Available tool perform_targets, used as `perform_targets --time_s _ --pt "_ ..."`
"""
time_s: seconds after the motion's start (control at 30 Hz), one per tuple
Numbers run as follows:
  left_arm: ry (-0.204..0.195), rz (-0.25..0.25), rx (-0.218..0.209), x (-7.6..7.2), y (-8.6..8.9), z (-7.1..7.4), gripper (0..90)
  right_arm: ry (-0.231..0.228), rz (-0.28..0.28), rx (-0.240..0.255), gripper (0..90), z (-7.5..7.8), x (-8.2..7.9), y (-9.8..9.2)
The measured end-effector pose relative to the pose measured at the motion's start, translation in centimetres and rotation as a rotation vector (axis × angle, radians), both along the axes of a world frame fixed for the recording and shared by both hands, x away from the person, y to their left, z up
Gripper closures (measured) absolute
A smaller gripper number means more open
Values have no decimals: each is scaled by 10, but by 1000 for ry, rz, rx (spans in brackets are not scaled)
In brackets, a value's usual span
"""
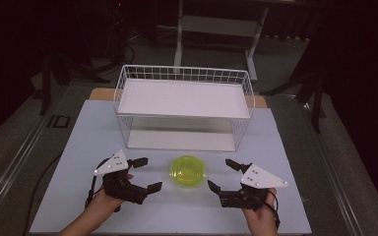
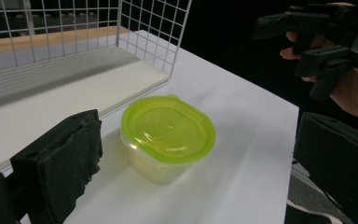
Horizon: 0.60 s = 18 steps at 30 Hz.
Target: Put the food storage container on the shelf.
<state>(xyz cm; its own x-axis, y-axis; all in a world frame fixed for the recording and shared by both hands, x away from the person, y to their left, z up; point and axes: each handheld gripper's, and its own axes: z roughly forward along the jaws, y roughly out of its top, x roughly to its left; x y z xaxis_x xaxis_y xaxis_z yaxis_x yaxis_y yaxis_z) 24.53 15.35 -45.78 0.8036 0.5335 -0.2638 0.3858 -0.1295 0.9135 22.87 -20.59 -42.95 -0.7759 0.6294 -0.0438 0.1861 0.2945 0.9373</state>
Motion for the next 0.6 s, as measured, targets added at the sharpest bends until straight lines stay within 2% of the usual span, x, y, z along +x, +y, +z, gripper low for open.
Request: perform_targets --time_s 0.13,0.2,0.27,0.3,0.33,0.37,0.47,0.53,0.6 --pt "10 6 -25 10 -3 1 21 -3 5 -4 160 0 9 6" --pt "3 7 -19 14 -6 1 21 7 -3 -3 160 -1 13 9" --pt "-4 -1 -1 19 -9 0 21 14 -19 -10 161 -4 18 12" --pt "-26 4 25 21 -11 -1 21 23 -25 -2 161 -6 20 13" --pt "-30 1 52 23 -13 -1 21 25 -25 8 161 -8 23 13" --pt "-27 -10 59 25 -16 -2 21 35 -34 15 165 -10 25 13" --pt "-4 -21 66 30 -23 -5 21 82 -50 14 165 -16 34 14" --pt "-8 -9 71 32 -28 -7 21 90 -60 3 165 -20 40 13" --pt "6 -12 64 36 -31 -8 22 113 -64 -11 165 -25 46 13"
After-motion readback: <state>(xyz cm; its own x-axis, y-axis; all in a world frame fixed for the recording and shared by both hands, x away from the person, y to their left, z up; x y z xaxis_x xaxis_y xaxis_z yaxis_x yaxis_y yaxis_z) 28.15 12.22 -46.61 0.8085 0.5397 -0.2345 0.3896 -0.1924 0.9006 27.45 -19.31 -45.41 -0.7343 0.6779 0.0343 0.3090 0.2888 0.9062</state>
